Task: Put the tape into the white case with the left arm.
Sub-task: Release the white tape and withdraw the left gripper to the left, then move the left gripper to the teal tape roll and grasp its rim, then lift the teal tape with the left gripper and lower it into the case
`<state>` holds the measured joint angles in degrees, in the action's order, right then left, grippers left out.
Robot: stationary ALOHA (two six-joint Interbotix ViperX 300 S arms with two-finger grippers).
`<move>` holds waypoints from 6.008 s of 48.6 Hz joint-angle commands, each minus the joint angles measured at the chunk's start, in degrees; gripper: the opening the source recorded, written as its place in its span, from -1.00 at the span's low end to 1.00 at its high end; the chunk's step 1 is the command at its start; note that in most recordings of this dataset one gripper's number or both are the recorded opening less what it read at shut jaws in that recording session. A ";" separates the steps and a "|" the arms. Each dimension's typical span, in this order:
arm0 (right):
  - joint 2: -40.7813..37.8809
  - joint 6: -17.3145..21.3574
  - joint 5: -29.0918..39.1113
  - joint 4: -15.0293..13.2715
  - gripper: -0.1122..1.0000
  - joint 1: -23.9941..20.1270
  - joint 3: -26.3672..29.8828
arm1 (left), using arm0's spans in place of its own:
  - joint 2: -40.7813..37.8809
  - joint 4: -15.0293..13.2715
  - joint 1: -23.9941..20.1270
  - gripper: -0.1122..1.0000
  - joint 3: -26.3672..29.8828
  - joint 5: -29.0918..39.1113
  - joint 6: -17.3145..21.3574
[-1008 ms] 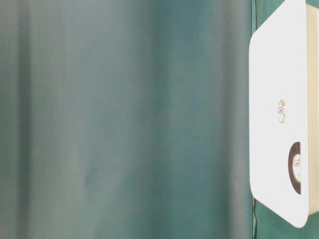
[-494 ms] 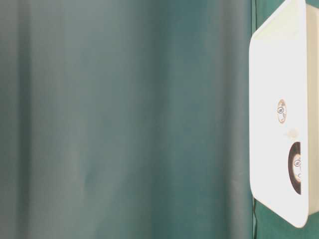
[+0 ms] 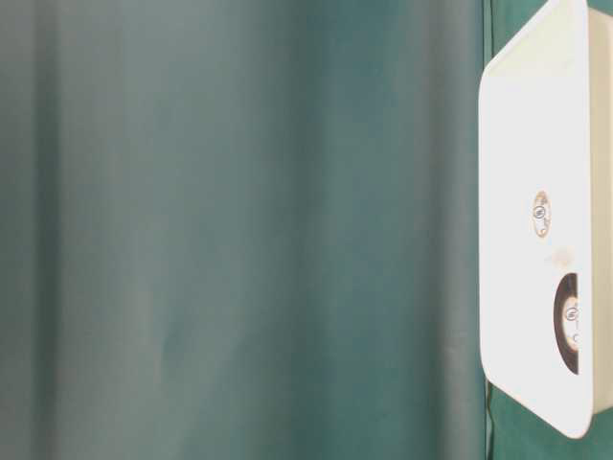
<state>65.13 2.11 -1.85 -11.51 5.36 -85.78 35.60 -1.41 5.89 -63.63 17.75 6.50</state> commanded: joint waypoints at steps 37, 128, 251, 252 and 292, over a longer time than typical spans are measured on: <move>-0.26 0.09 -0.35 -0.09 -0.97 0.09 0.53 | -19.95 -0.18 8.09 0.63 14.68 -0.79 0.09; -0.26 0.09 -0.35 -0.09 -0.97 0.09 0.44 | -39.02 -0.09 10.99 -0.08 25.05 -0.88 0.00; -0.26 0.09 -0.35 -0.09 -0.97 0.09 0.35 | -40.17 0.18 -33.05 -0.41 37.00 2.46 5.45; -0.26 0.09 -0.44 -0.09 -0.97 0.09 0.35 | -40.34 0.18 -33.31 -0.41 37.09 2.46 5.45; -0.26 0.09 -0.44 -0.09 -0.97 0.09 0.35 | -41.75 0.09 -34.98 0.81 36.74 2.46 5.19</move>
<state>65.21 2.11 -1.85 -11.51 5.36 -86.04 -8.09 -1.32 -28.92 -27.25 20.48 11.78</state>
